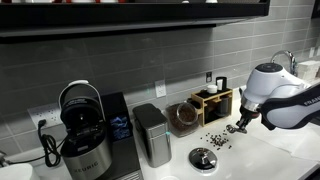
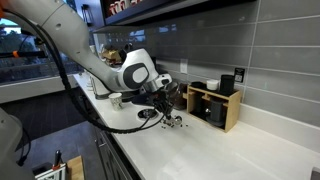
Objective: Remove the measuring spoon from the container, and spill off the contents
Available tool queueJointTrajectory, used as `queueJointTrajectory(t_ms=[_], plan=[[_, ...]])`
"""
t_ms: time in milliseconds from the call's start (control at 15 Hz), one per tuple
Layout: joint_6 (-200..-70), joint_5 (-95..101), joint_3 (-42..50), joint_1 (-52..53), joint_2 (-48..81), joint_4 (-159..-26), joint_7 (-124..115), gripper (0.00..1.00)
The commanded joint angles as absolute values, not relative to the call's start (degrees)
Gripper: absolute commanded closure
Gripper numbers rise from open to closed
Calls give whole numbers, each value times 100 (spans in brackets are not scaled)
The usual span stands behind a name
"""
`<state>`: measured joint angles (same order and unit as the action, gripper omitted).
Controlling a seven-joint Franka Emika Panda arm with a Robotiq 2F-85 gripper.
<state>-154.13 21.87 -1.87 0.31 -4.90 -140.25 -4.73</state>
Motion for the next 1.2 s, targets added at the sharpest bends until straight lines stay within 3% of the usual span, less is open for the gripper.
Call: queueJointTrajectory(t_ms=[0, 733, 1133], plan=[[-15952, 592, 40, 67, -276, -14181, 235, 99], [-16123, -4481, 279, 159, -230, -14066, 2444, 99], [-15971, -5546, 408, 63, 98, -13955, 2790, 99]])
